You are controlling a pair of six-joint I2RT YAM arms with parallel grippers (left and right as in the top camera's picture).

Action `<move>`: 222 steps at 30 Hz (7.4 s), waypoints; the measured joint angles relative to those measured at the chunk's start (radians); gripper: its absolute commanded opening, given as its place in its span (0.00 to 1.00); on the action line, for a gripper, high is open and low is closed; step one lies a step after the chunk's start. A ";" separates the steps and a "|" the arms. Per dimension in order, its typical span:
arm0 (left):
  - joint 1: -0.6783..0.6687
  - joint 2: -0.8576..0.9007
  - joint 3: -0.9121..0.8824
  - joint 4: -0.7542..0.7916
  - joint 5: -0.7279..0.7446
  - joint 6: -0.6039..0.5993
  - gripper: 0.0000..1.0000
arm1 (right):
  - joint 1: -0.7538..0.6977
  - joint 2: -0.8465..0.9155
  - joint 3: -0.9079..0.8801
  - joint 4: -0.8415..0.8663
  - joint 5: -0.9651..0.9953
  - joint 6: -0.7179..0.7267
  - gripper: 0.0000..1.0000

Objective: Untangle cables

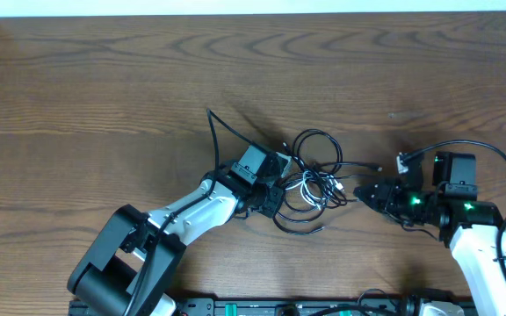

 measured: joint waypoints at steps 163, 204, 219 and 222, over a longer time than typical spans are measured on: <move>-0.019 0.000 0.151 -0.020 0.083 -0.187 0.08 | 0.027 0.085 0.279 -0.165 0.272 -0.161 0.45; -0.084 0.000 0.172 -0.022 0.007 0.075 0.40 | 0.063 0.150 -0.035 0.319 0.020 0.350 0.45; -0.090 0.000 0.172 -0.058 0.089 0.202 0.19 | 0.099 0.150 -0.036 0.271 0.019 0.394 0.29; -0.103 0.000 0.172 -0.058 0.128 0.262 0.19 | 0.121 0.150 -0.036 0.266 0.019 0.432 0.32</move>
